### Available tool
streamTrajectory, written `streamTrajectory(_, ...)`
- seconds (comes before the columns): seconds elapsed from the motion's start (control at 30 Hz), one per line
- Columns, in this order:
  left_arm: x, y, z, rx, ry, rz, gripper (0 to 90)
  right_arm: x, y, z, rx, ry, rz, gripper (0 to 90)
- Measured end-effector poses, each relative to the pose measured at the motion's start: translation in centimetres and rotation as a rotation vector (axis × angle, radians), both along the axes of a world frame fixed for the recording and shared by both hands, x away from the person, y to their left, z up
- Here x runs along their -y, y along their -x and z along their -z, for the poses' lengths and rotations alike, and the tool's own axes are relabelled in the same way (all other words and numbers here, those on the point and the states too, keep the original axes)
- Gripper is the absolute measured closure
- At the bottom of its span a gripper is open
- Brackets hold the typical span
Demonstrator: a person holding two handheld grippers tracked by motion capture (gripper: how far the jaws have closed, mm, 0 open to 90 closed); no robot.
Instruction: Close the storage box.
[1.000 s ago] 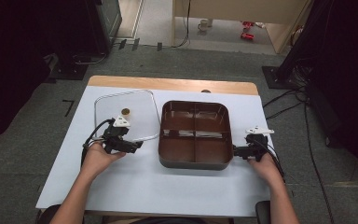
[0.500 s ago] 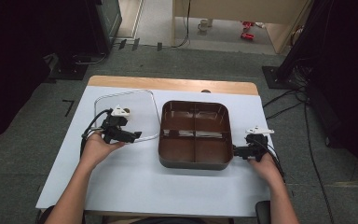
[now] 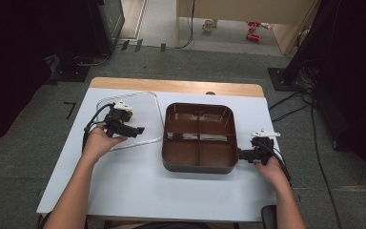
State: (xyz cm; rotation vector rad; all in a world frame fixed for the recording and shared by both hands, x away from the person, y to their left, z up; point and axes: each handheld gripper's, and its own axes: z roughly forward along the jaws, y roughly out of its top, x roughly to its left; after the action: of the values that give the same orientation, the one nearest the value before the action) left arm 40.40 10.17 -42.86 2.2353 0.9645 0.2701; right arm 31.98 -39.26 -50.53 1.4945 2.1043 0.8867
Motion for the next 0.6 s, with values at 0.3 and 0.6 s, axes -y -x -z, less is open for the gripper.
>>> streamTrajectory(0.3,-0.4,-1.7,-0.1,-0.001,0.042,-0.025,23.4,0.0,0.0,0.0,0.0,-0.001,0.0,0.0)
streamTrajectory(0.6,-0.6,-3.4,0.3,0.015,0.02,-0.047,23.7,0.0,0.0,0.0,0.0,0.0,0.0,0.0)
